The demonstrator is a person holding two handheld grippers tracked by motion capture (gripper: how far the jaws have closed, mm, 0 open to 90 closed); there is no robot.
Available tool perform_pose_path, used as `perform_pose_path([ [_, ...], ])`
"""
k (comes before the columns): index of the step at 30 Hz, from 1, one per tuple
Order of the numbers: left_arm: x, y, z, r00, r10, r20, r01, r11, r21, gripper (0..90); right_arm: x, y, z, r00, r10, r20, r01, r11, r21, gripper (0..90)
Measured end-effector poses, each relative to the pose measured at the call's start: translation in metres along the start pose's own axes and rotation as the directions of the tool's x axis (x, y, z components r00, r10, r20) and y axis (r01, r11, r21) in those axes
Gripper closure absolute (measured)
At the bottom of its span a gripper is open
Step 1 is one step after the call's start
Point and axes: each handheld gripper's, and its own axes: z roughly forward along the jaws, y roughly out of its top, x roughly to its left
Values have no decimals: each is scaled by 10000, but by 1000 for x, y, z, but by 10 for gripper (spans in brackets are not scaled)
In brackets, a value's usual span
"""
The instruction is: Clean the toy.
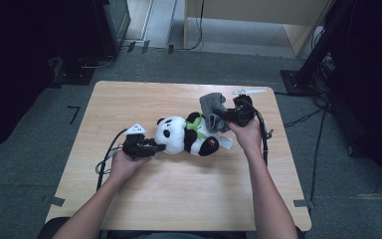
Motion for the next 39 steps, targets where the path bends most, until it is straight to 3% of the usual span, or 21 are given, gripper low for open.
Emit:
perform_pose_path([
  [2,1,0,0,10000,-74,-2,74,10000,-17,589,-5,0,5,9995,-36,326,27,9996,279,758],
  [5,0,0,0,10000,-23,-43,23,10000,-37,605,-12,-3,7,9989,129,459,-160,9976,679,759],
  [7,0,0,0,10000,-19,-33,19,10000,-33,607,-15,-4,6,9982,96,586,-149,9958,903,759],
  [10,0,0,0,10000,-26,-31,26,10000,-25,607,-18,-8,2,9933,-163,1143,16,9918,1279,761],
  [15,0,-1,0,10000,37,-9,-37,10000,-14,604,-31,-15,-6,9868,-90,1617,-195,9846,1738,760],
  [17,0,-1,0,9999,99,-24,-99,10000,4,604,-36,-15,-12,9837,-15,1799,-291,9855,1673,760],
  [21,0,-1,0,9999,131,-42,-131,9999,37,604,-35,-7,-28,9909,307,1312,-384,9977,559,760],
  [23,-1,-1,0,9999,126,-53,-126,9999,33,603,-29,-1,-30,9920,35,1259,-90,9990,434,759],
  [26,0,-1,0,9999,154,-43,-153,9999,18,599,-14,8,-26,9973,-264,683,259,9996,88,759],
  [30,0,-2,0,9999,166,-37,-166,9999,-7,597,-1,17,-8,9979,-520,378,503,9978,442,757],
  [34,0,-2,-1,9999,141,-32,-142,9999,-8,597,1,16,11,9979,-542,362,498,9924,1126,757],
  [39,0,-2,0,9999,155,-20,-155,9999,-30,598,-5,12,11,9975,-447,553,359,9878,1513,757],
])
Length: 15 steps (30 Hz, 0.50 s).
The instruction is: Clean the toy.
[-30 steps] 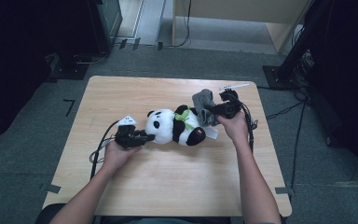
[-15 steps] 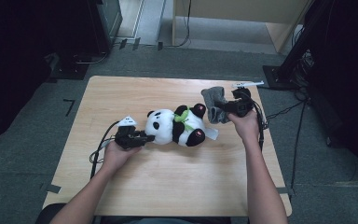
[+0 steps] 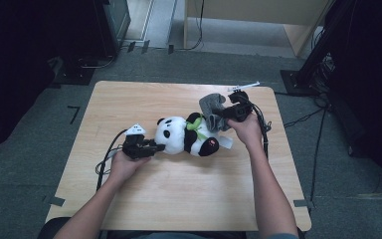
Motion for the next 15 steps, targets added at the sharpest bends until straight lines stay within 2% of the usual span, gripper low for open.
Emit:
perform_pose_path([
  [7,0,0,0,10000,-21,18,20,10000,11,596,-9,-12,-5,9998,50,190,-53,9999,152,757],
  [11,1,0,0,10000,-21,42,21,10000,38,595,-18,-19,-10,9977,81,679,-114,9988,471,757],
  [15,1,0,0,10000,-5,39,5,10000,77,593,-26,-26,-17,9943,98,1060,-141,9991,401,756],
])
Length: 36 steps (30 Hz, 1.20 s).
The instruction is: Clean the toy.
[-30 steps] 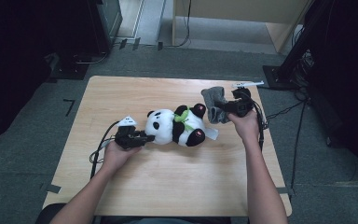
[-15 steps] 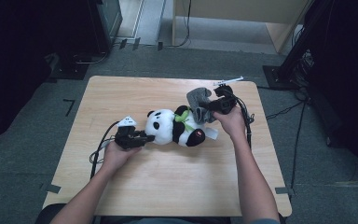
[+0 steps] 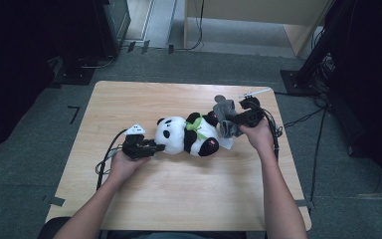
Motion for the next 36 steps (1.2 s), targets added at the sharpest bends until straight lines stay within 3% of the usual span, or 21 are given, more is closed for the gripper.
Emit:
perform_pose_path([
  [2,0,0,0,10000,26,-11,-26,10000,7,593,-4,-4,-7,10000,-2,24,2,9994,-358,756],
  [5,0,0,0,10000,6,-19,-5,10000,3,592,-5,-10,-21,9990,63,-433,-123,9902,-1393,757],
  [8,0,0,0,10000,-18,-28,18,10000,16,592,6,-13,-26,9939,-636,-896,433,9762,-2125,757],
  [13,-1,1,0,10000,-46,-53,46,10000,41,591,34,-9,-10,9751,-1837,-1239,1573,9678,-1964,756],
  [18,-1,2,0,10000,-61,-76,62,9999,86,591,55,-3,11,9568,-2025,-2087,1790,9758,-1260,758],
  [20,-1,2,0,9999,-79,-86,80,9999,124,592,60,-3,20,9600,-1910,-2049,1788,9809,-763,759],
  [23,-2,2,0,9999,-131,-52,131,9998,117,592,54,-6,24,9637,-1386,-2281,1246,9894,-746,759],
  [33,-4,1,0,9999,-90,-55,91,9997,238,592,45,-22,23,9598,-1221,-2527,1026,9907,-892,760],
  [36,-3,1,0,9999,-154,-33,155,9995,272,592,46,-24,21,9626,-1342,-2355,1163,9893,-882,760],
])
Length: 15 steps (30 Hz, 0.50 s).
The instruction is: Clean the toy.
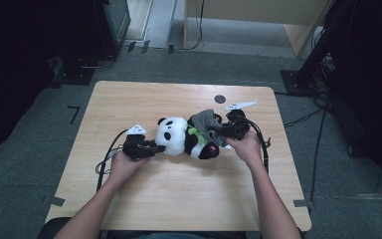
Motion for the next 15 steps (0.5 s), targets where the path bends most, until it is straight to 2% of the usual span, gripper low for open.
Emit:
perform_pose_path([
  [4,1,0,0,10000,-41,21,41,10000,11,593,-1,-4,-3,10000,-28,41,28,10000,-8,759],
  [9,1,0,0,9999,-97,36,97,10000,8,593,-5,-10,-6,9999,110,59,-110,9999,-94,759],
  [12,1,0,0,9999,-146,36,146,9999,25,593,-9,-13,-7,9995,295,-107,-297,9994,-168,759],
  [15,1,0,0,9998,-177,57,177,9998,50,593,-12,-17,-8,9996,283,-49,-284,9994,-182,760],
])
